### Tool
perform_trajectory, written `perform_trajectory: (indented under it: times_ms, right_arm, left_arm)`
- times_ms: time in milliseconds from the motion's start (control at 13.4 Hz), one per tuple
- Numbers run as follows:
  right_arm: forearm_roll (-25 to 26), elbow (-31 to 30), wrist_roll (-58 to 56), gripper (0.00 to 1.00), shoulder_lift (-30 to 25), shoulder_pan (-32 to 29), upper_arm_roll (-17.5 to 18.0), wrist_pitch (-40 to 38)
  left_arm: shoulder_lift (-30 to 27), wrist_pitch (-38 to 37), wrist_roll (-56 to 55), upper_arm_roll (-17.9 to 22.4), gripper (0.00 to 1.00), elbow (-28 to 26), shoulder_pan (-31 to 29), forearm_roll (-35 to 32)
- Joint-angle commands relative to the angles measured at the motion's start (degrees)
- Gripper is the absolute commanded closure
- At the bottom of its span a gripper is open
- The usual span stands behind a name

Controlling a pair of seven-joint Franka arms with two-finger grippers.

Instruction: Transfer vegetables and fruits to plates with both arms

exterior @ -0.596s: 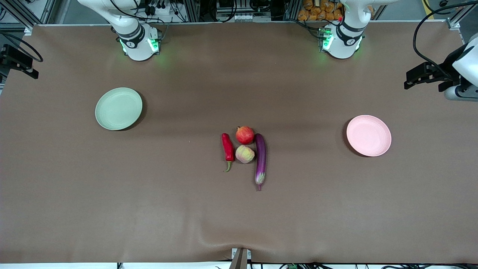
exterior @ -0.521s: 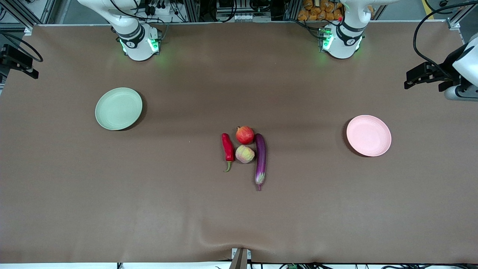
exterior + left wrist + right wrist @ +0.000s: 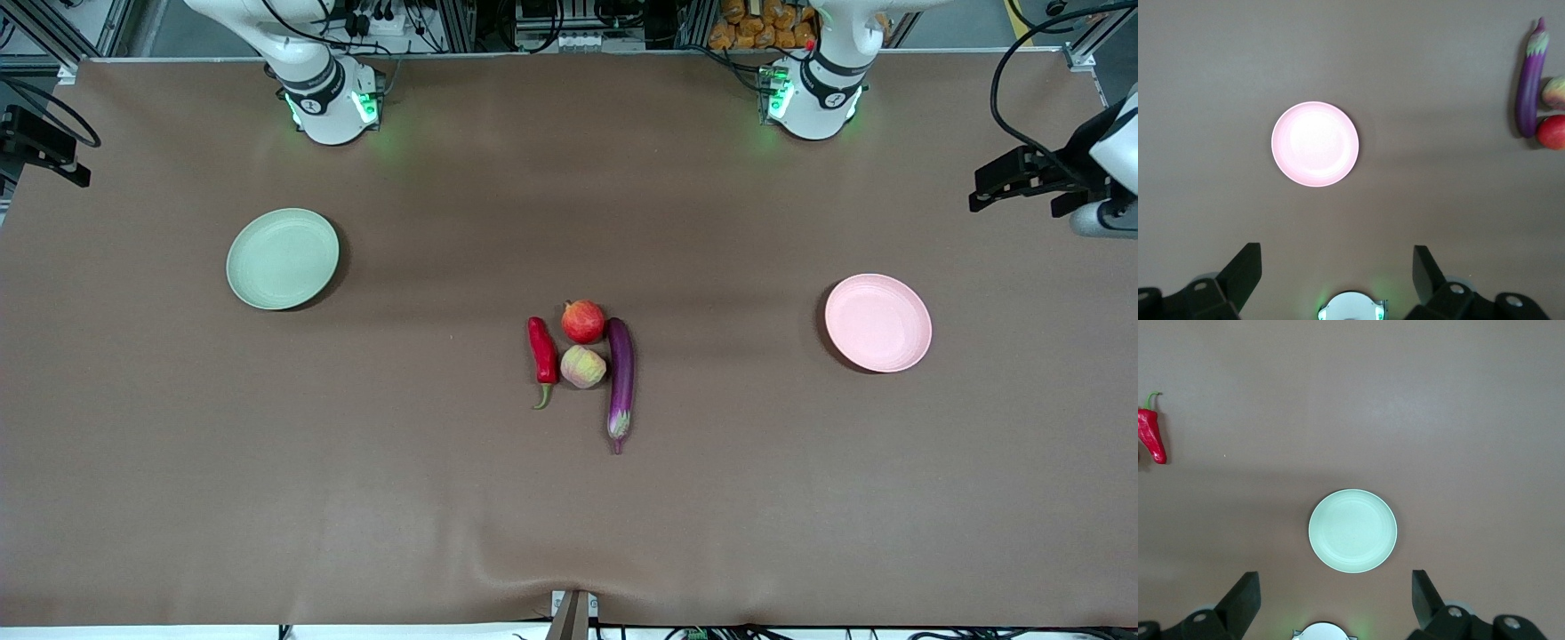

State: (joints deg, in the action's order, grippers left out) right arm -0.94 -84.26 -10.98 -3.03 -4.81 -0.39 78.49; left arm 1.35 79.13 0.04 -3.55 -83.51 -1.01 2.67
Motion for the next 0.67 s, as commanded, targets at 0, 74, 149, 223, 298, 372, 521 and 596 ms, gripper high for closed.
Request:
perform_trajectory:
  times_ms: [0,74,149,223,298,372,521,596]
  right_arm:
    - [-0.55,-0.02,0.79,0.0,-0.4,-0.02,-0.05,-0.45]
    - [-0.55,-0.02,0.7,0.0,-0.4,-0.02,-0.05,-0.45]
    - [-0.55,-0.02,0.7,0.0,-0.4,-0.11,-0.05,-0.45]
    - [-0.55,-0.02,0.7,0.0,-0.4,-0.11,-0.05,-0.45]
    - [-0.55,-0.02,0.7,0.0,-0.4,-0.11,-0.05,-0.45]
    - [-0.55,-0.02,0.7,0.0,-0.4,-0.11,-0.05,-0.45]
    - [-0.55,-0.02,0.79,0.0,-0.4,0.16,-0.05,-0.45]
    - [-0.55,-0.02,0.79,0.0,-0.4,0.07,-0.05,-0.45]
  left_arm:
    - [2.59,-1.09,-6.25,0.03,0.0,3.18,0.48,5.31]
    - [4.09,-0.91,-7.67,-0.32,0.0,4.14,0.83,5.5]
    - [5.49,-0.65,-8.21,-0.67,0.0,5.11,1.27,5.76]
    - [6.81,-0.04,-9.43,-0.93,0.0,5.81,2.32,6.46]
    - [7.96,1.88,-11.88,-0.94,0.0,5.99,3.46,7.77]
    - [9.19,4.77,-15.82,-0.94,0.0,5.91,5.56,8.4]
    - [12.87,10.66,-23.65,-0.85,0.0,5.91,10.48,8.32]
    - [15.33,13.56,-26.64,-0.76,0.0,5.99,13.03,8.23]
